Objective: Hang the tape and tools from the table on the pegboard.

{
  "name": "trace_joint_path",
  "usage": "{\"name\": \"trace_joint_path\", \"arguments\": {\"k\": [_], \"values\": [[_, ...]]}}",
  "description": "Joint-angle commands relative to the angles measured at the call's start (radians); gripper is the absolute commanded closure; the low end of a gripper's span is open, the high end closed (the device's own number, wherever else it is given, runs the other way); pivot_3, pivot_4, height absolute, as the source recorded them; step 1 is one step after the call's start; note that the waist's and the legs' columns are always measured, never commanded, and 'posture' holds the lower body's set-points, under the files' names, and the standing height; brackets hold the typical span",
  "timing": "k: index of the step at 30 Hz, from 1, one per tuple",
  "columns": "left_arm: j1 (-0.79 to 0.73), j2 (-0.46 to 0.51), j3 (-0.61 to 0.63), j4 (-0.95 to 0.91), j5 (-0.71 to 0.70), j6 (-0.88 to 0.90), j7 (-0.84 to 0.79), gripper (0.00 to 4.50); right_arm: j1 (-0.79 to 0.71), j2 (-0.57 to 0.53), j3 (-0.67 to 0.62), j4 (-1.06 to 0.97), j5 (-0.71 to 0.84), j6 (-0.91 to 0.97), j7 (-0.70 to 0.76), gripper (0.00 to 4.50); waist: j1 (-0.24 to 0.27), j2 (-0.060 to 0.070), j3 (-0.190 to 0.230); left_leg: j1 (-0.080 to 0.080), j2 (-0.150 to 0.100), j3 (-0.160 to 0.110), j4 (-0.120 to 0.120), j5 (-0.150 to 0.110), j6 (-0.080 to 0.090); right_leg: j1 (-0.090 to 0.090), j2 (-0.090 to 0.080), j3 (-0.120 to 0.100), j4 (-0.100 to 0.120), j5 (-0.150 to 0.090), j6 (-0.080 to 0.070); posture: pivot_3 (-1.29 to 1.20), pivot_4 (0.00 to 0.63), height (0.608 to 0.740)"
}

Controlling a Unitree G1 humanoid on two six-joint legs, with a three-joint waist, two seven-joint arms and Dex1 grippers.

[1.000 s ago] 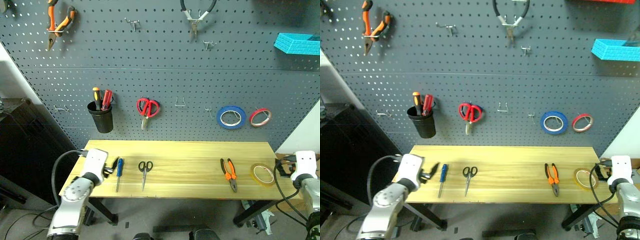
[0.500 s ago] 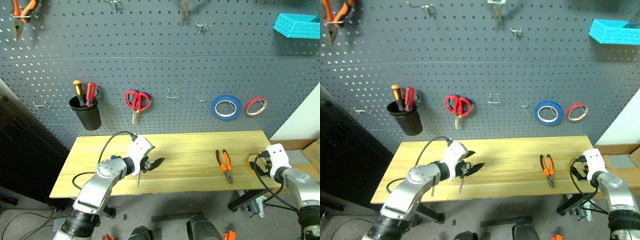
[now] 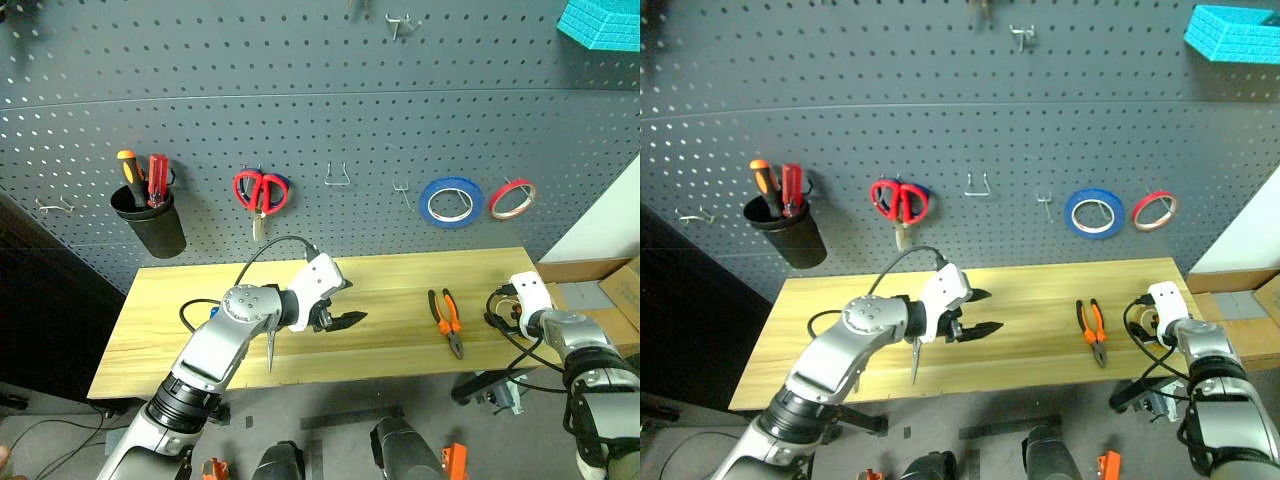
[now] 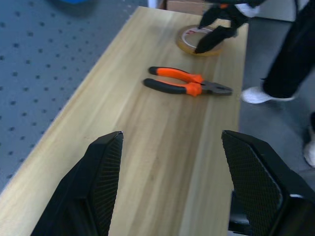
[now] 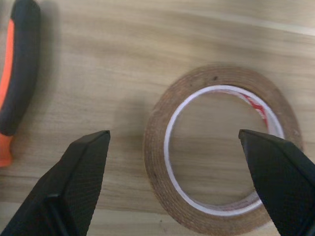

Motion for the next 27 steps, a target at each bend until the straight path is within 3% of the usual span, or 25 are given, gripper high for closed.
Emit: {"name": "trace_joint_path", "arguments": {"k": [1,4,7,14,17,22,27], "values": [[-0.014,0.001,-0.004,-0.048,-0.021,-0.001,-0.015,1.12,-0.042,0.002,-0.003,0.071,-0.012,0.01,0.029,0.0,0.001,-0.001,0.002,0.0,0.0,0.0,0.0,0.0,0.0,0.0,0.0,0.001,0.0,0.0,0.0,-0.16,0.197,0.74],[-0.006,0.008,0.001,-0.062,-0.032,-0.001,-0.03,1.12,-0.055,0.007,0.004,0.106,-0.027,0.026,0.043,0.0,0.004,-0.001,0.004,0.0,0.0,0.002,0.0,0.0,0.0,0.0,0.001,0.003,0.0,0.0,0.001,-0.15,0.196,0.74],[0.004,0.02,0.012,-0.078,-0.047,0.003,-0.042,1.08,-0.051,0.02,0.014,0.12,-0.043,0.029,0.05,0.57,0.004,-0.001,0.004,0.001,0.0,0.003,0.0,0.0,-0.001,0.0,0.001,0.005,0.0,0.0,0.001,-0.14,0.195,0.74],[0.029,0.077,0.044,-0.118,-0.07,0.024,-0.047,1.08,-0.032,0.064,0.016,0.127,-0.053,0.023,0.044,2.93,0.006,-0.009,0.008,0.002,0.001,0.003,0.0,0.0,-0.001,0.0,0.005,0.01,0.0,0.0,0.001,-0.09,0.222,0.74],[0.044,0.093,0.053,-0.145,-0.086,0.044,-0.047,1.08,-0.014,0.084,0.02,0.127,-0.058,0.019,0.04,3.95,0.009,-0.019,0.014,0.002,0.002,0.003,0.0,0.0,-0.001,0.001,0.007,0.011,0.001,0.0,0.001,-0.07,0.234,0.74],[0.065,0.105,0.088,-0.184,-0.13,0.089,-0.031,1.08,0.016,0.093,0.039,0.1,-0.088,-0.033,0.004,4.07,0.015,-0.03,0.02,0.002,0.003,0.003,0.0,-0.001,-0.001,0.001,0.008,0.012,0.0,0.0,0.001,-0.06,0.25,0.74],[0.082,0.115,0.12,-0.221,-0.175,0.132,-0.022,1.08,0.068,0.058,0.046,-0.057,-0.097,-0.106,-0.012,4.07,0.032,-0.032,0.032,0.003,0.003,0.003,0.002,-0.001,-0.001,0.001,0.008,0.013,0.001,-0.002,-0.004,-0.06,0.264,0.74]]}}
